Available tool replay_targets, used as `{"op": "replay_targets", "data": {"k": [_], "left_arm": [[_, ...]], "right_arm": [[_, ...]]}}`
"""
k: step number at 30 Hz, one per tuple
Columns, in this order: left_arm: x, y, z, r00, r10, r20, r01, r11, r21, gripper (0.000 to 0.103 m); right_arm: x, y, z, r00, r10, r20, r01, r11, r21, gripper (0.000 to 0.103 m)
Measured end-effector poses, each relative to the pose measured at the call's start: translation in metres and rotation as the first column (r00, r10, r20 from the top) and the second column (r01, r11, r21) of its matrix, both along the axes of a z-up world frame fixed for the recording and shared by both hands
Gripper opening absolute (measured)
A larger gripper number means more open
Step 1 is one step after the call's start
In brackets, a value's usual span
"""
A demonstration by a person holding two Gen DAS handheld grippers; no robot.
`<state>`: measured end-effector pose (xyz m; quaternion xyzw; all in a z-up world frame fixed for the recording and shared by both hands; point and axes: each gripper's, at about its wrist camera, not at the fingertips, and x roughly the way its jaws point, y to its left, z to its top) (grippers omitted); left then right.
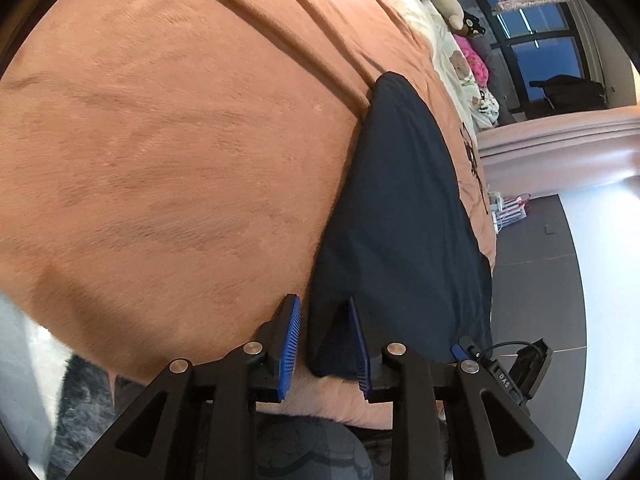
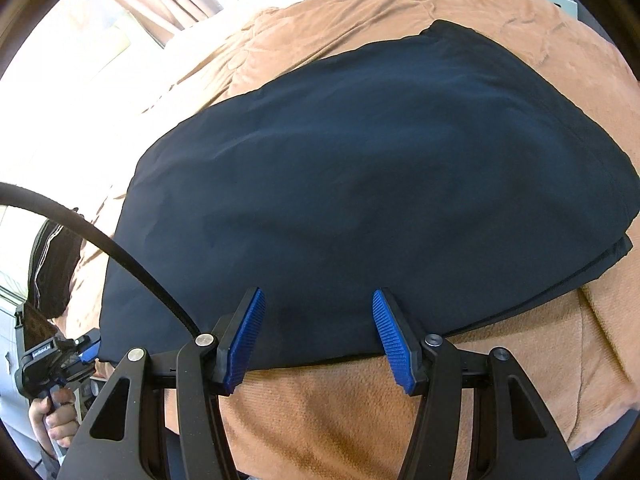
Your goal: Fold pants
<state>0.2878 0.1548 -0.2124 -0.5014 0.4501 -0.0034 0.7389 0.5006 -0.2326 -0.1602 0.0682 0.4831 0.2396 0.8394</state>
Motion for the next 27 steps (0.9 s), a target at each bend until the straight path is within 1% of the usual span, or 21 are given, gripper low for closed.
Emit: {"op": "replay_targets", "data": {"k": [3, 4, 7, 10, 12, 14, 15, 16, 18, 20, 24, 27], "left_arm": [[0.005, -0.002, -0.003, 1.0, -0.004, 0.007, 0.004, 1.0, -0.029, 0.027], [0.006, -0.003, -0.004, 1.0, -0.005, 0.009, 0.005, 0.999, -0.036, 0.028], [0.006, -0.007, -0.005, 1.0, -0.007, 0.021, 0.008, 0.998, -0.057, 0.03], [0.001, -0.013, -0.007, 0.999, -0.022, 0.032, 0.025, 0.996, -0.087, 0.03], [-0.003, -0.012, -0.009, 0.999, -0.012, 0.043, 0.017, 0.994, -0.104, 0.03], [-0.005, -0.009, -0.011, 0.999, 0.001, 0.041, 0.004, 0.992, -0.128, 0.03], [-0.005, -0.009, -0.011, 0.999, 0.008, 0.038, -0.003, 0.992, -0.13, 0.029], [-0.005, -0.009, -0.011, 0.999, 0.016, 0.036, -0.011, 0.992, -0.125, 0.027], [-0.005, -0.011, -0.007, 0.999, 0.021, 0.034, -0.018, 0.995, -0.095, 0.012], [-0.009, -0.012, -0.001, 0.998, 0.039, 0.051, -0.035, 0.996, -0.082, 0.009], [-0.016, -0.007, 0.018, 0.995, 0.043, 0.095, -0.039, 0.998, -0.043, 0.006], [-0.019, 0.002, 0.026, 0.993, 0.055, 0.108, -0.052, 0.998, -0.034, 0.006]], "right_arm": [[0.0, -0.002, 0.001, 1.0, 0.001, 0.0, -0.001, 1.0, 0.004, 0.055], [0.0, -0.003, 0.001, 0.999, 0.021, 0.026, -0.022, 0.999, 0.027, 0.055], [-0.001, -0.005, 0.002, 0.999, 0.022, 0.03, -0.023, 0.999, 0.033, 0.055], [-0.003, -0.007, 0.004, 0.998, 0.039, 0.053, -0.042, 0.998, 0.053, 0.055], [-0.005, -0.006, 0.006, 0.997, 0.049, 0.065, -0.053, 0.997, 0.062, 0.055], [-0.007, -0.001, 0.009, 0.994, 0.081, 0.075, -0.085, 0.994, 0.063, 0.048], [-0.008, 0.003, 0.01, 0.992, 0.102, 0.068, -0.107, 0.991, 0.075, 0.042], [-0.009, 0.007, 0.01, 0.991, 0.118, 0.065, -0.123, 0.989, 0.08, 0.039], [-0.015, 0.022, 0.014, 0.984, 0.158, 0.082, -0.163, 0.985, 0.059, 0.036], [-0.019, 0.034, 0.015, 0.978, 0.177, 0.108, -0.183, 0.982, 0.046, 0.035], [-0.019, 0.05, 0.014, 0.978, 0.177, 0.109, -0.179, 0.984, 0.014, 0.035], [-0.017, 0.056, 0.015, 0.979, 0.18, 0.096, -0.182, 0.983, 0.017, 0.032]]}}
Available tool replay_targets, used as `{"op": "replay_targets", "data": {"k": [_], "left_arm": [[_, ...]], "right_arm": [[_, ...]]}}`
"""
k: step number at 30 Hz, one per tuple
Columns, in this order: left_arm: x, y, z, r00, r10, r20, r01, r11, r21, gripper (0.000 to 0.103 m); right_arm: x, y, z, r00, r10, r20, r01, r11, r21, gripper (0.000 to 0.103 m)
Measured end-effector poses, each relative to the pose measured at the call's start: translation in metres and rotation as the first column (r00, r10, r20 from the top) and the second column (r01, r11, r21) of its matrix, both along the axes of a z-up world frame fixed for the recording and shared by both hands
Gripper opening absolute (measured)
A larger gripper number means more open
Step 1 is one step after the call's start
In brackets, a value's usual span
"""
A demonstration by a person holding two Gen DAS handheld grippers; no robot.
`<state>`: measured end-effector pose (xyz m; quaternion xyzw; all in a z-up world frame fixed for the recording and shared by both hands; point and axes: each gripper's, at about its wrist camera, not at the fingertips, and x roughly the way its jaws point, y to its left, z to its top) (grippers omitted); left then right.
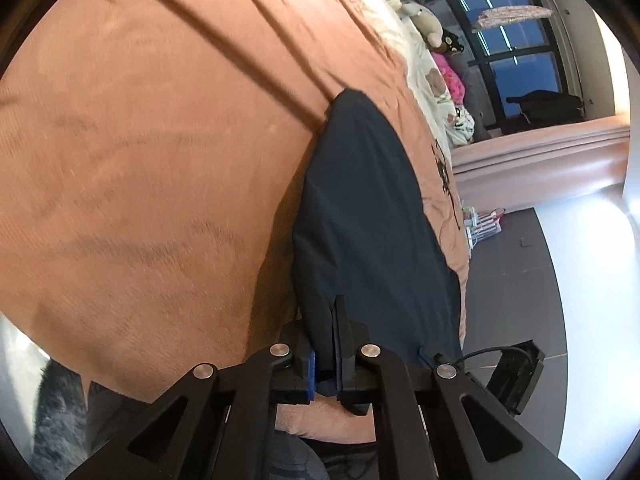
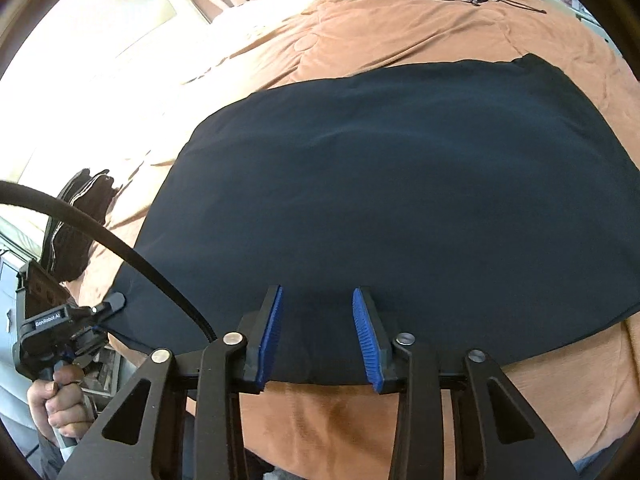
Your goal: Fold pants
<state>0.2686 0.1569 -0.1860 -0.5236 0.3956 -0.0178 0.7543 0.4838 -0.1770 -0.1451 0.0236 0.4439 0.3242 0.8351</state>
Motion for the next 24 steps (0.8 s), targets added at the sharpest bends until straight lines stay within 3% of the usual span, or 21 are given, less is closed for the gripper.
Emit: {"op": "replay_targets", "data": {"k": [9, 13, 18, 24], "left_arm": [[-0.01, 0.015, 0.002, 1.0, 0.019, -0.007, -0.019, 1.0, 0.011, 0.005], [-0.014, 0.012, -0.009, 0.999, 0.021, -0.029, -0.021, 1.0, -0.013, 0.005], [-0.011, 0.011, -0.019, 0.998, 0.011, -0.064, -0.013, 1.0, -0.023, 0.009], [0.001, 0.016, -0.02, 0.997, 0.015, -0.073, -0.018, 0.999, -0.035, 0.012]], "right_arm": [[-0.004, 0.024, 0.012, 0.999, 0.01, 0.04, -0.01, 1.0, -0.009, 0.03], [-0.001, 0.034, 0.0, 0.999, 0.006, 0.032, -0.004, 0.999, -0.047, 0.023], [-0.004, 0.037, -0.025, 1.0, 0.002, -0.008, -0.003, 0.995, -0.103, 0.02], [-0.013, 0.028, -0.029, 1.0, 0.002, -0.031, -0.006, 0.993, -0.117, 0.02]]}}
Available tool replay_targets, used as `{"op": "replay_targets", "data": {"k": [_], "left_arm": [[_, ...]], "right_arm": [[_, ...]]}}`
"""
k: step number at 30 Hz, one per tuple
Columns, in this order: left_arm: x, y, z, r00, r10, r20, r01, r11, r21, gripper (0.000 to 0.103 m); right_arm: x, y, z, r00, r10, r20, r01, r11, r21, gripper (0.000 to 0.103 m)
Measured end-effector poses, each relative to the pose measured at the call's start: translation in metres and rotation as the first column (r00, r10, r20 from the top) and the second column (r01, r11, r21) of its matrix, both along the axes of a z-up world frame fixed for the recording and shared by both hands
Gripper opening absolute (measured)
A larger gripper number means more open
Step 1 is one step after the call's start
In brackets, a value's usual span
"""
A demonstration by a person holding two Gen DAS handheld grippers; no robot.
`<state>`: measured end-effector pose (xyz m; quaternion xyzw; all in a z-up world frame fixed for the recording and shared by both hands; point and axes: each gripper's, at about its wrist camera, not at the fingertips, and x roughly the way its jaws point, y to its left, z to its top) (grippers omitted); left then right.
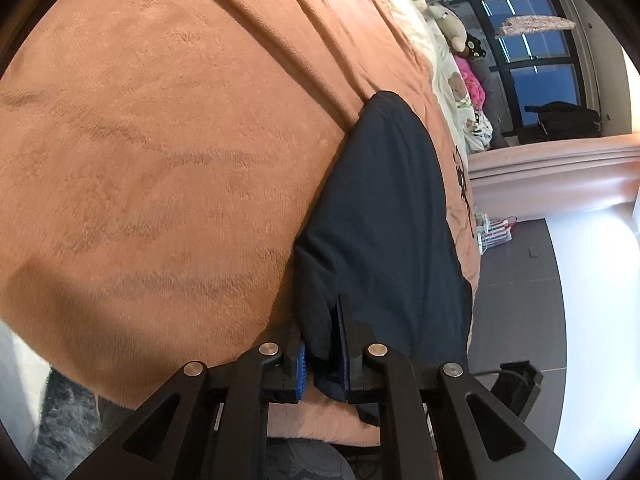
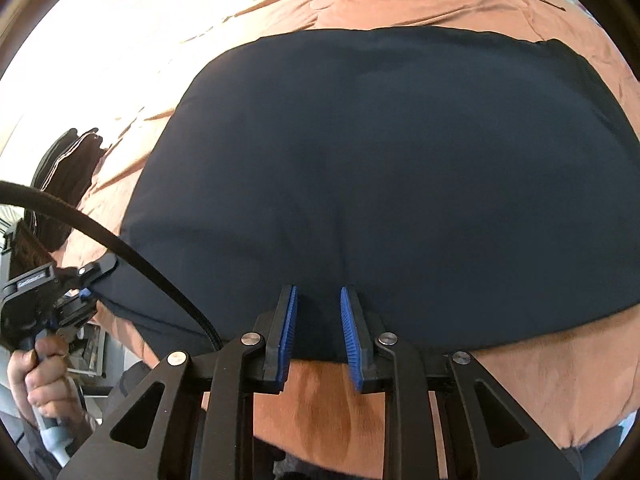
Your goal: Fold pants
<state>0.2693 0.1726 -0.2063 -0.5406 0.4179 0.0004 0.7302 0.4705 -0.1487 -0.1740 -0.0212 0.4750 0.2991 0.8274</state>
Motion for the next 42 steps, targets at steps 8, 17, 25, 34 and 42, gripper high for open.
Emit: {"op": "replay_targets", "data": {"k": [8, 17, 25, 34, 42], "left_arm": [[0.006, 0.003, -0.003, 1.0, 0.003, 0.001, -0.003, 1.0, -0.001, 0.013], [-0.007, 0.0, 0.006, 0.999, 0.011, 0.035, -0.011, 1.0, 0.008, 0.051], [0.003, 0.001, 0.003, 1.0, 0.024, 0.013, -0.024, 1.0, 0.012, 0.051], [0.013, 0.003, -0.001, 1.0, 0.023, 0.004, -0.023, 1.0, 0.004, 0.051], [0.016, -0.001, 0.001, 1.0, 0.024, -0.004, -0.024, 1.0, 0.012, 0.051]], "right_arm": [[0.03, 0.001, 0.025, 0.999, -0.03, 0.025, 0.029, 0.999, 0.04, 0.02], [0.07, -0.055, 0.065, 0.99, -0.078, 0.117, 0.077, 0.997, 0.018, 0.04], [0.106, -0.102, 0.089, 0.966, -0.167, 0.198, 0.174, 0.985, -0.015, 0.078], [0.153, -0.111, 0.091, 0.973, -0.175, 0.148, 0.183, 0.982, -0.045, 0.072], [0.193, -0.108, 0.081, 0.984, -0.152, 0.097, 0.16, 0.983, -0.086, 0.04]]}}
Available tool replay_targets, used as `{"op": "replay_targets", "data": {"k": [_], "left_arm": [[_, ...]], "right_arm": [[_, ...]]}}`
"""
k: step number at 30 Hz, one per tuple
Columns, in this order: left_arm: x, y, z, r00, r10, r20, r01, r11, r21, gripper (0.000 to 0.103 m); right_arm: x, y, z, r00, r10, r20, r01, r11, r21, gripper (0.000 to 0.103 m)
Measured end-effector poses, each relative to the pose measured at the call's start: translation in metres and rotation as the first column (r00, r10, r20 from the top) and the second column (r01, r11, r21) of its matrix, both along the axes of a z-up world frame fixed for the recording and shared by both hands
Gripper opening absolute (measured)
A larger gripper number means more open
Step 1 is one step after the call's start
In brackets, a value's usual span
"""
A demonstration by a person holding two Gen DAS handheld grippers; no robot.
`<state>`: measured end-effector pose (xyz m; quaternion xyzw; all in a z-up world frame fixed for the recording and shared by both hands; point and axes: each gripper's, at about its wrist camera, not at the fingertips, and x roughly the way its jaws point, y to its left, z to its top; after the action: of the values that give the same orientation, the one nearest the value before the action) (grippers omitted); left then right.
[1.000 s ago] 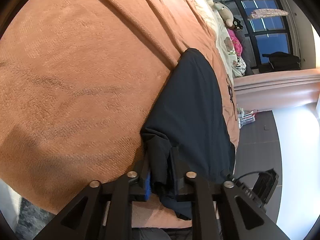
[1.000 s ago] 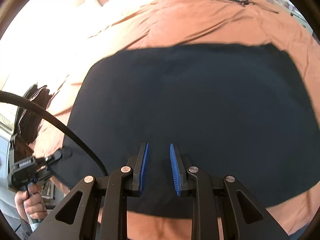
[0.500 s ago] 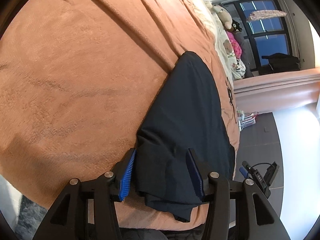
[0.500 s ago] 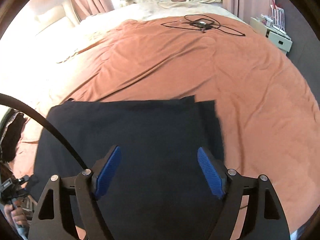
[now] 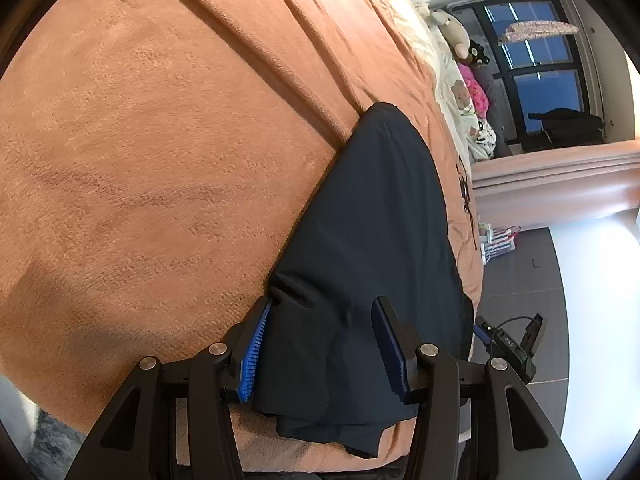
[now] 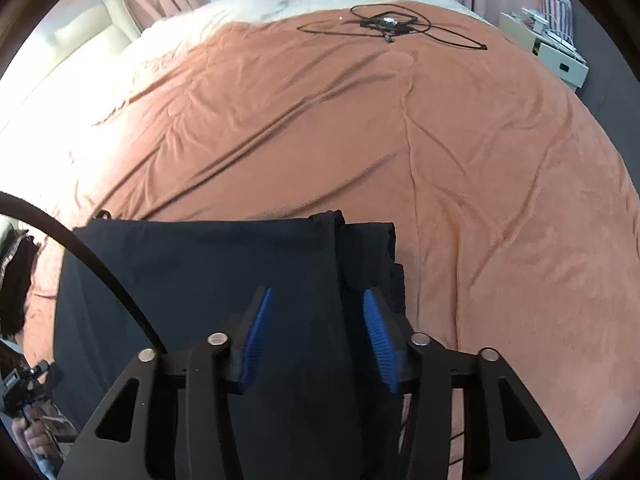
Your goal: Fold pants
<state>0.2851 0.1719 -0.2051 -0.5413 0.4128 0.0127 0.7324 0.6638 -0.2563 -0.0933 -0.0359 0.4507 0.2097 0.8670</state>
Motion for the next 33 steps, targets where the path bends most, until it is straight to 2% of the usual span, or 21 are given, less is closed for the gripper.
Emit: {"op": "replay_targets", "data": {"k": [3, 5, 6, 7, 11, 19, 22, 23, 24, 26, 29, 33], "left_arm": [[0.002, -0.001, 0.001, 1.0, 0.001, 0.0, -0.001, 1.0, 0.0, 0.051], [0.002, -0.001, 0.001, 1.0, 0.003, 0.0, -0.003, 1.0, -0.001, 0.051], [0.003, -0.002, 0.001, 1.0, 0.005, -0.001, -0.005, 1.0, 0.0, 0.051], [0.003, -0.002, 0.001, 1.0, 0.004, 0.0, -0.004, 1.0, 0.0, 0.051], [0.006, -0.003, 0.001, 1.0, 0.003, 0.002, -0.003, 1.0, -0.006, 0.052], [0.01, -0.013, -0.004, 0.999, -0.036, 0.021, 0.037, 0.999, -0.039, 0.052], [0.008, -0.014, -0.003, 0.999, -0.035, 0.032, 0.037, 0.999, -0.04, 0.051], [0.008, -0.014, -0.003, 0.999, -0.034, 0.029, 0.035, 0.998, -0.042, 0.044], [0.007, -0.013, -0.004, 0.999, -0.037, 0.023, 0.037, 0.998, -0.043, 0.029], [0.011, -0.015, -0.007, 0.999, -0.054, 0.006, 0.054, 0.998, -0.043, 0.015], [0.011, -0.014, -0.008, 0.999, -0.051, 0.01, 0.052, 0.998, -0.039, 0.011], [0.013, -0.018, -0.004, 0.998, -0.054, 0.017, 0.054, 0.998, -0.026, 0.009]], "right_arm": [[0.009, 0.004, -0.006, 1.0, 0.013, -0.021, -0.014, 1.0, -0.028, 0.037], [0.014, 0.006, -0.011, 1.0, 0.004, -0.024, -0.005, 0.998, -0.058, 0.021], [0.017, 0.006, -0.015, 1.0, -0.002, -0.029, 0.0, 0.998, -0.069, 0.002], [0.019, 0.005, -0.017, 0.999, -0.002, -0.033, 0.0, 0.997, -0.071, 0.0], [0.011, -0.003, -0.011, 0.999, -0.029, 0.036, 0.032, 0.996, -0.083, 0.0], [-0.007, -0.036, -0.006, 0.994, -0.1, 0.037, 0.101, 0.994, -0.033, 0.0], [-0.006, -0.036, -0.018, 0.992, -0.125, 0.024, 0.126, 0.991, -0.054, 0.0], [-0.005, -0.037, -0.02, 0.991, -0.132, 0.019, 0.133, 0.99, -0.055, 0.0], [-0.004, -0.037, -0.024, 0.99, -0.139, 0.009, 0.139, 0.989, -0.045, 0.0], [-0.002, -0.036, -0.023, 0.991, -0.136, 0.01, 0.136, 0.99, -0.045, 0.0], [-0.008, -0.034, -0.011, 0.988, -0.145, 0.047, 0.147, 0.988, -0.046, 0.002], [-0.031, -0.031, 0.018, 0.98, -0.14, 0.143, 0.146, 0.989, -0.035, 0.003]]}}
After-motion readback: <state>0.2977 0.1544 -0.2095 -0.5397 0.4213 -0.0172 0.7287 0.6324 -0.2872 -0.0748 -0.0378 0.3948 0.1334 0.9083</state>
